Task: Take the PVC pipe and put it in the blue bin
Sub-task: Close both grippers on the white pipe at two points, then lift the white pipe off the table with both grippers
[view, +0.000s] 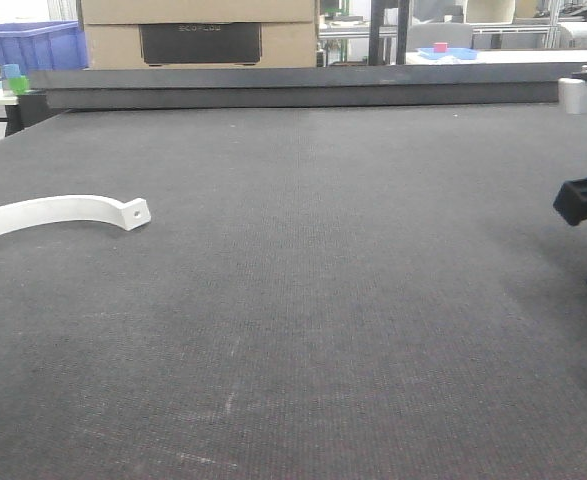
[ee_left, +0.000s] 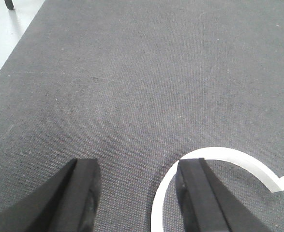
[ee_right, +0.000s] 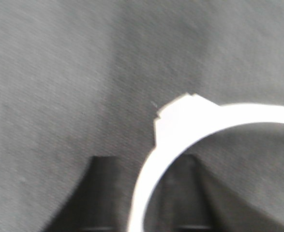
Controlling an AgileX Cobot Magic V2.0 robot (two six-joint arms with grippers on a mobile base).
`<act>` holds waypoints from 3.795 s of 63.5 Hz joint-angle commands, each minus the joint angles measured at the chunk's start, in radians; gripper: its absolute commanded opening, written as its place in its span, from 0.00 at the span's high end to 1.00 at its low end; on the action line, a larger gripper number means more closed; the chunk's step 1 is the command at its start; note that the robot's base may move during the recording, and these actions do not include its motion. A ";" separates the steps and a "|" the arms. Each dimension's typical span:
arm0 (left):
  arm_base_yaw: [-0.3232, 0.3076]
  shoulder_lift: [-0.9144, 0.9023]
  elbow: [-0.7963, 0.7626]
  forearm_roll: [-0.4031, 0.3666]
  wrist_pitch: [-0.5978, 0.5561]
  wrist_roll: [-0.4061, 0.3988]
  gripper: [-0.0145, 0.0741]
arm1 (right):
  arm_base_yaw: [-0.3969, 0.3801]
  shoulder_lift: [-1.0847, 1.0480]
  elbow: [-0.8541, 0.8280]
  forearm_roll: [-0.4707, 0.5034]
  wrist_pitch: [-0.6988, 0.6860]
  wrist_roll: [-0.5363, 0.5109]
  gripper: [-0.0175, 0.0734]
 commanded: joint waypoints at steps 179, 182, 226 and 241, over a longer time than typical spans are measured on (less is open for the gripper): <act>-0.136 0.445 -0.119 0.077 0.065 0.106 0.50 | 0.006 -0.609 -0.115 0.088 0.090 0.000 0.99; -0.136 0.447 -0.119 0.078 0.065 0.106 0.50 | 0.006 -0.609 -0.115 0.088 0.090 0.000 0.99; -0.136 0.479 -0.119 0.080 0.054 0.106 0.96 | 0.006 -0.609 -0.115 0.088 0.081 0.000 0.99; -0.136 0.452 -0.119 0.124 0.054 0.106 0.96 | 0.006 -0.614 -0.115 0.090 0.081 0.000 0.99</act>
